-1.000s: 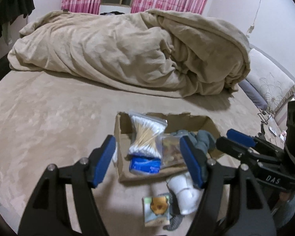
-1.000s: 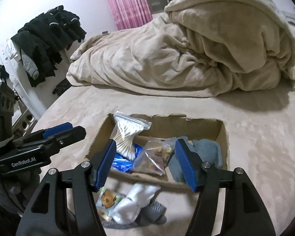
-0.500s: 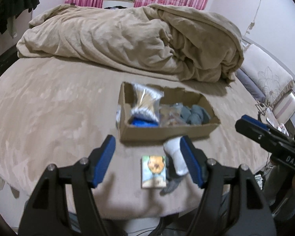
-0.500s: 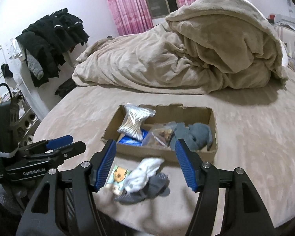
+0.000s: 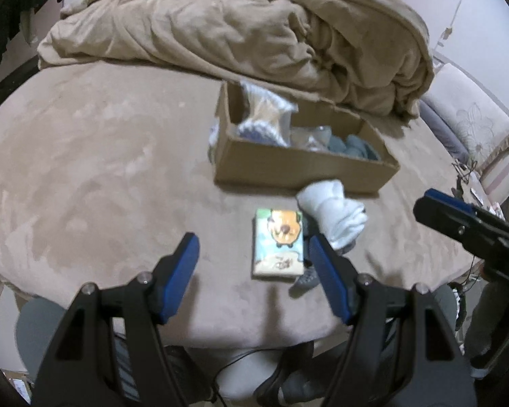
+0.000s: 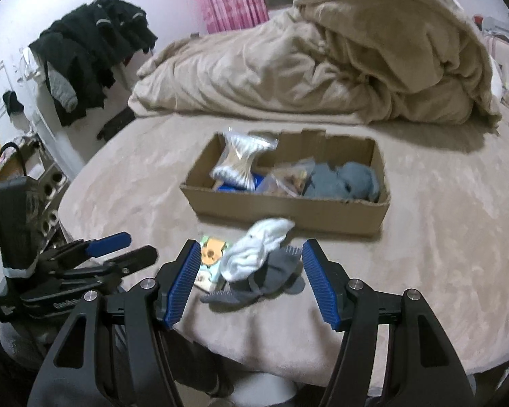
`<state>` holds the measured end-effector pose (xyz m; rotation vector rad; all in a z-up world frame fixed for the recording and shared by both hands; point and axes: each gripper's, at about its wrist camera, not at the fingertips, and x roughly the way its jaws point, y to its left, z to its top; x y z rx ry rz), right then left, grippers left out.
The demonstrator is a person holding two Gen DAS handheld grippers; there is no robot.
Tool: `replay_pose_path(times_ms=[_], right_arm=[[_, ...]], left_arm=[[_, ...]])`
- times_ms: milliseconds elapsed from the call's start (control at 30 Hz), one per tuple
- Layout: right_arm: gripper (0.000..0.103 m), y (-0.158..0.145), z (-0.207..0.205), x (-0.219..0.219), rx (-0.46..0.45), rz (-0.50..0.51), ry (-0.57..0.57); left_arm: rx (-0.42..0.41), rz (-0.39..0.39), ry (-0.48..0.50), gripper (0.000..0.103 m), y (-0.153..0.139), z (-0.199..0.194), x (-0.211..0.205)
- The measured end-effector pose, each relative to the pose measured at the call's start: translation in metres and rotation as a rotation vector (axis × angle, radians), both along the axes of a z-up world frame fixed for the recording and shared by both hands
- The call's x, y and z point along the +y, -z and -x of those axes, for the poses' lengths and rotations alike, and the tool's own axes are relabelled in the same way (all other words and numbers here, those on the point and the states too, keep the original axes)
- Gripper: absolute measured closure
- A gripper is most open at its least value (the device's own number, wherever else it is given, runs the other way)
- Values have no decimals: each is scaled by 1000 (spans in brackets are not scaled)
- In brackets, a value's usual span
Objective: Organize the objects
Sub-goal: 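Grasp the hamster snack box with the left gripper while the right grasps white socks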
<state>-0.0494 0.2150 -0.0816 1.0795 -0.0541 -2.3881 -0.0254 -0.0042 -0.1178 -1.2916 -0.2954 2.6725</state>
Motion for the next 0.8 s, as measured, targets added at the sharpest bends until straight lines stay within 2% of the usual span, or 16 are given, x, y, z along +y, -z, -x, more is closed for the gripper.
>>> replay_pose_path(times_ms=[167, 233, 400, 667, 800], right_arm=[[39, 16, 7, -6, -25, -10, -10], [44, 21, 12, -8, -42, -14, -13], [48, 27, 23, -11, -64, -7, -26], [48, 37, 40, -25, -100, -13, -67], [49, 51, 51, -32, -150, -5, -96]], left_arm=[[-34, 10, 34, 34, 22, 10, 15], [-42, 0, 43, 34, 28, 13, 17], [-68, -14, 53, 34, 42, 23, 20], [-104, 15, 93, 34, 56, 35, 29], [-101, 49, 103, 34, 62, 37, 33]])
